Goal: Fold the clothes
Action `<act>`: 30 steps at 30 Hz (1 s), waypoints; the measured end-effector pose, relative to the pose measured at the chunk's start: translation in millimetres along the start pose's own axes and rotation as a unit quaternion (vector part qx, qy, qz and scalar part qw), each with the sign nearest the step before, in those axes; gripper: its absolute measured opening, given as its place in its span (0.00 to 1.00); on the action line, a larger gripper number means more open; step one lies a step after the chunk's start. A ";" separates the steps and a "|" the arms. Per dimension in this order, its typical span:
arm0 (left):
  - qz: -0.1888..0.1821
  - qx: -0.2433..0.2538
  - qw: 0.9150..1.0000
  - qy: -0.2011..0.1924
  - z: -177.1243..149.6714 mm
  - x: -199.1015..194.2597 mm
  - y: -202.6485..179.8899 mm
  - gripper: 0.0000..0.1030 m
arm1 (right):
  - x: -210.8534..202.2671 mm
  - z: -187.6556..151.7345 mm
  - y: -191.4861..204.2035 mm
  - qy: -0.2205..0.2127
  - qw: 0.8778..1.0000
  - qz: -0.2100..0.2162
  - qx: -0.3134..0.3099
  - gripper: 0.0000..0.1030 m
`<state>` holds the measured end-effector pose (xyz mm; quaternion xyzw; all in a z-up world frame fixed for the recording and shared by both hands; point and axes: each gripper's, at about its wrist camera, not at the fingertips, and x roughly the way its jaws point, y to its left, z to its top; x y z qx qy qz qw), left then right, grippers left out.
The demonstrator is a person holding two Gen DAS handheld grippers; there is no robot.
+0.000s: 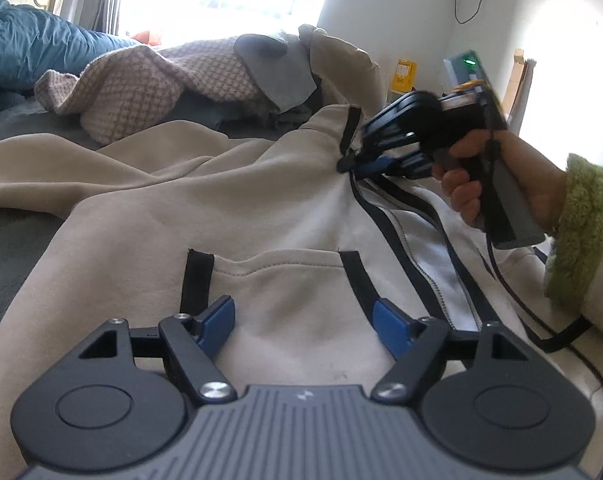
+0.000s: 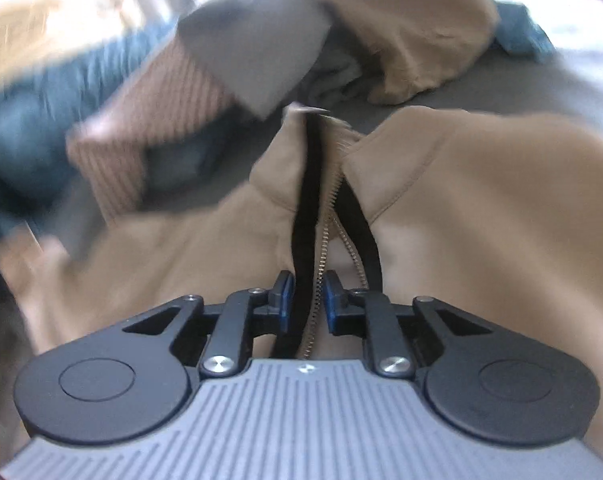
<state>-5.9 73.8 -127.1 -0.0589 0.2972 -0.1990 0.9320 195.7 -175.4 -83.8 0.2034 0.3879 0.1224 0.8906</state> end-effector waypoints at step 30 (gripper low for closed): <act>-0.014 -0.043 0.999 0.002 72.6 -21.9 32.1 0.77 | -51.4 -25.5 11.1 -0.014 0.981 -0.030 -0.194 0.08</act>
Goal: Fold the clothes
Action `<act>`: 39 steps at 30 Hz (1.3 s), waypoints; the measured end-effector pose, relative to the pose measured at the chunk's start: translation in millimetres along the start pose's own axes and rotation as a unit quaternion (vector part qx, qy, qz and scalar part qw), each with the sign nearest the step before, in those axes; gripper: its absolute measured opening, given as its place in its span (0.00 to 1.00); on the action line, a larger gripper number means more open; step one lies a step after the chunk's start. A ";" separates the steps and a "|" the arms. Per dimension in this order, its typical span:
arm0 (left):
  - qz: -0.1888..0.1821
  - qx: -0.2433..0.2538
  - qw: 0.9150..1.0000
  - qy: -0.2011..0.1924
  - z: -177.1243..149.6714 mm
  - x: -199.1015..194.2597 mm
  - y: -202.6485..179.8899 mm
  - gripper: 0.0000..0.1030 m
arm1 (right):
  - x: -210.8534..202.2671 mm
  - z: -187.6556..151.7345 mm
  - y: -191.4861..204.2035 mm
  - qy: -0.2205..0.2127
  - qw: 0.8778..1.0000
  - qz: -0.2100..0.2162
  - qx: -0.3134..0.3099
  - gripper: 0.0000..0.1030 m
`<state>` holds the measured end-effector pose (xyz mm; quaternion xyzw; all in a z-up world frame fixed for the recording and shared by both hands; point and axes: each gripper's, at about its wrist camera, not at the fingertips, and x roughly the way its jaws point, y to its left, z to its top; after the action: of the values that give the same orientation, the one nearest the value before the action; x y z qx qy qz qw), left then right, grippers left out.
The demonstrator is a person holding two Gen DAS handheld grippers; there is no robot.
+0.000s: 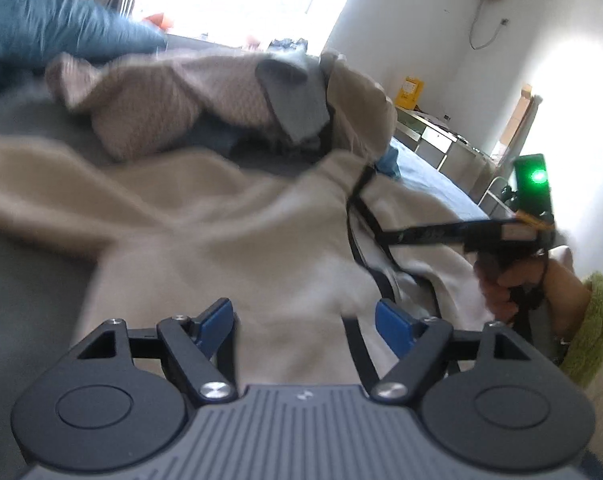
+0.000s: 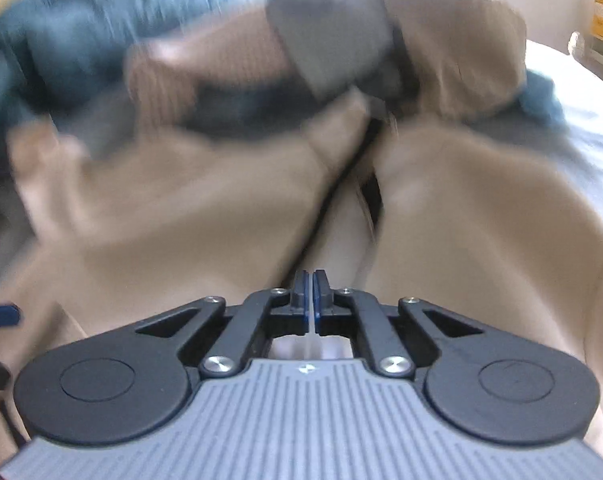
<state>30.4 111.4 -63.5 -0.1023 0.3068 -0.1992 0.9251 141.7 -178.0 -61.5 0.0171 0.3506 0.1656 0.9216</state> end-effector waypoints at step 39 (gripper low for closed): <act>0.250 -0.010 0.968 0.030 93.1 201.8 95.3 0.83 | 67.5 44.6 -55.8 -0.011 0.982 0.086 0.169 0.12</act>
<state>264.0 116.3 -125.9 -0.0258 0.3527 0.0388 0.9346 234.4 -205.6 -79.3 0.2048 0.3606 0.1818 0.8916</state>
